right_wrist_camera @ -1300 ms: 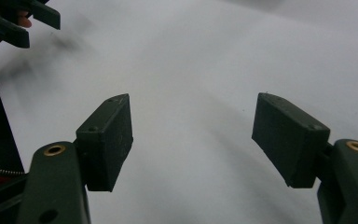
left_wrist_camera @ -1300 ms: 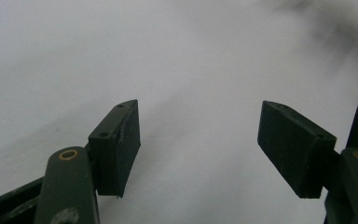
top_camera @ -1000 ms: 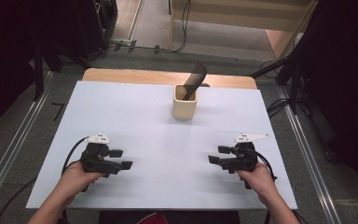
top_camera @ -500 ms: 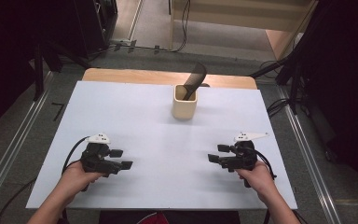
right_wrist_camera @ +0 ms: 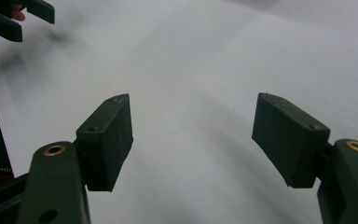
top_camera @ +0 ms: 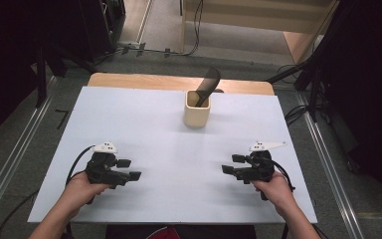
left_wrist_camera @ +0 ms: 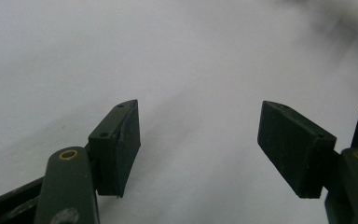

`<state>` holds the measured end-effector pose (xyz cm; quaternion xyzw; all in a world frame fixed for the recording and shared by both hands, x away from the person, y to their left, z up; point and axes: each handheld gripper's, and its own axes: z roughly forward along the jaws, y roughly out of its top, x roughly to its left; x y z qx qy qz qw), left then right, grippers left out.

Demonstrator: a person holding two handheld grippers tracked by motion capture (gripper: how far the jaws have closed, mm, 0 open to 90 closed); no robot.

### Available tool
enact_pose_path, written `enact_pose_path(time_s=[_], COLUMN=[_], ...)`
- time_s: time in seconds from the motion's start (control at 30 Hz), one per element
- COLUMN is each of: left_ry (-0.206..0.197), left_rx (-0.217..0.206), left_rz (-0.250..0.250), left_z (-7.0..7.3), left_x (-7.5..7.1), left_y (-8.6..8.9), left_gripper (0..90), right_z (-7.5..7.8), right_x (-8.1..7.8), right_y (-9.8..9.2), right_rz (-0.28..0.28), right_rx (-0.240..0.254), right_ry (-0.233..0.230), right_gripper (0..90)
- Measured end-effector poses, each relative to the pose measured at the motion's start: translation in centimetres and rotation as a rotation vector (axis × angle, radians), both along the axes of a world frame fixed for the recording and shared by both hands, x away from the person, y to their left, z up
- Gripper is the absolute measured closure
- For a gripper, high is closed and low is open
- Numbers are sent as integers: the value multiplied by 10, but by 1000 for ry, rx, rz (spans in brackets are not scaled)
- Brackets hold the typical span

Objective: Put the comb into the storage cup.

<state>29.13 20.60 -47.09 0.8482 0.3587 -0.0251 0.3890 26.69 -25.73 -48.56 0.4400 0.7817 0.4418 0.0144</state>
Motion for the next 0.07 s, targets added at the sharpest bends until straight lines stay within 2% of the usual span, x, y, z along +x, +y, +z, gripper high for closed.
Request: enact_pose_path(time_s=[0.07], left_ry=[0], left_rx=[0], left_rz=[1], left_z=[0], left_x=[0], left_y=[0], left_gripper=[311], right_z=[0], right_x=[0], right_y=[0], right_rz=[-1], right_rx=[-6], right_ry=[-1], right_gripper=[266])
